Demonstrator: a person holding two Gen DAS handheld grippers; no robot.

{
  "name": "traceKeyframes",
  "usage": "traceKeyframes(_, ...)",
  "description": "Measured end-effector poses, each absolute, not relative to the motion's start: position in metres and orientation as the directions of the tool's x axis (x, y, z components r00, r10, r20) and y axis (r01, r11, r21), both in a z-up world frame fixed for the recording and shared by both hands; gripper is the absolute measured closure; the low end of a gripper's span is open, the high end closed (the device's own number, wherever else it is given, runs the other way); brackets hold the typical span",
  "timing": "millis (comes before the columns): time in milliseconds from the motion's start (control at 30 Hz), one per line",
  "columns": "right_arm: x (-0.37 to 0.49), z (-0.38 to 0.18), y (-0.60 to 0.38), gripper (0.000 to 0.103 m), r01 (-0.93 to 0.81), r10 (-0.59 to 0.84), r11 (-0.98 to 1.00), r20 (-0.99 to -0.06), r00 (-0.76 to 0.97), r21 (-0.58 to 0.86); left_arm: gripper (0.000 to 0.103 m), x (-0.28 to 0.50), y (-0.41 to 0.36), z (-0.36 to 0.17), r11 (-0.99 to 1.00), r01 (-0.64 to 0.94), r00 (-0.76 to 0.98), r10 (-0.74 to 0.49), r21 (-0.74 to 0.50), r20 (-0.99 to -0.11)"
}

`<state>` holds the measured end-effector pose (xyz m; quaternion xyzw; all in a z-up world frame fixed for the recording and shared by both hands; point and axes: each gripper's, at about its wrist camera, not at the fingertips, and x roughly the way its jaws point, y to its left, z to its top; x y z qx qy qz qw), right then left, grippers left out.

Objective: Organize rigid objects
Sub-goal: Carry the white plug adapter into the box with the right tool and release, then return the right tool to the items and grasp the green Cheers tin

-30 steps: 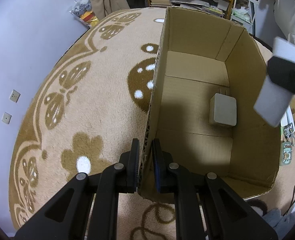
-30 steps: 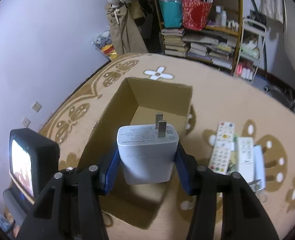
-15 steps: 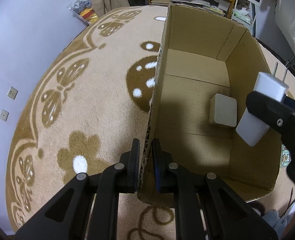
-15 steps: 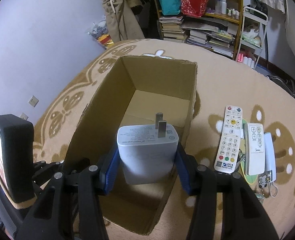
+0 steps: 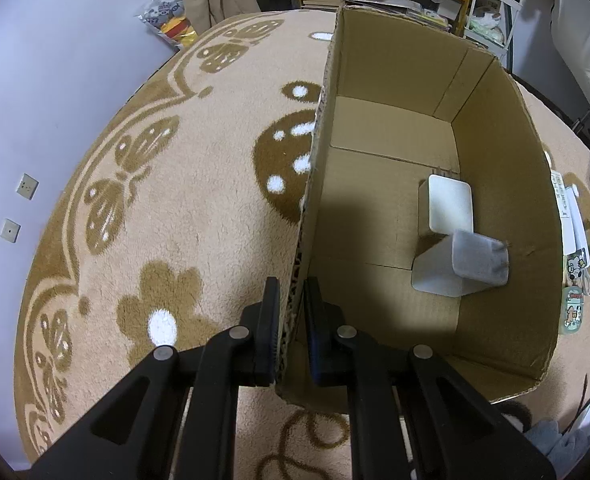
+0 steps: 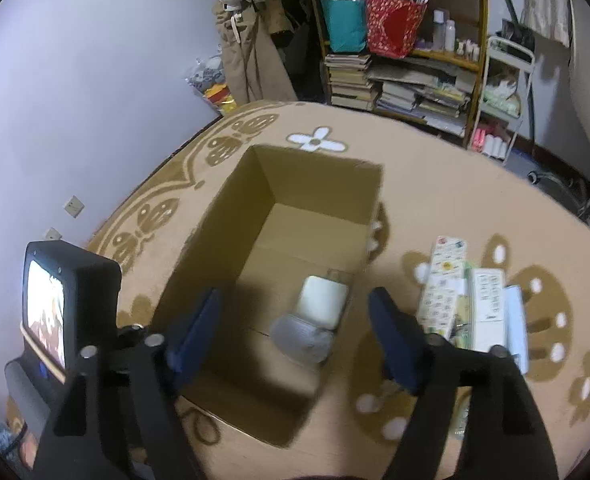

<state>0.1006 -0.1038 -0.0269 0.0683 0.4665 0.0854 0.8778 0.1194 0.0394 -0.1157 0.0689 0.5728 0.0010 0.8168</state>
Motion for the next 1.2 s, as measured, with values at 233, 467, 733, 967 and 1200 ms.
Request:
traceKeyframes(233,0.093,-0.018,-0.136,0.011,-0.046,0.131,0.991,-0.818,0.56,0.127,0.092,0.118,0.038,-0.116,0.99,0.079,0.345,0.084,0.119,-0.935)
traceKeyframes(467,0.081,-0.024,-0.184,0.011,0.038,0.046,0.996,-0.838,0.544,0.079,0.092,0.118,0.038,-0.116,0.989,0.08,0.344,0.086,0.121,-0.935)
traceKeyframes(733,0.062,-0.06,-0.226,0.011,0.141,-0.024,0.989,-0.872,0.489,0.052,0.092,0.118,0.038,-0.115,0.989,0.08,0.344,0.088,0.123,-0.935)
traceKeyframes(967,0.048,-0.097,-0.248,0.011,0.219,-0.047,0.974,-0.892,0.45,0.059,0.091,0.119,0.039,-0.115,0.989,0.082,0.343,0.092,0.127,-0.935)
traceKeyframes(1200,0.039,-0.127,-0.26,0.011,0.269,-0.048,0.961,-0.912,0.408,0.07,0.091,0.118,0.039,-0.115,0.989,0.081,0.344,0.09,0.125,-0.935)
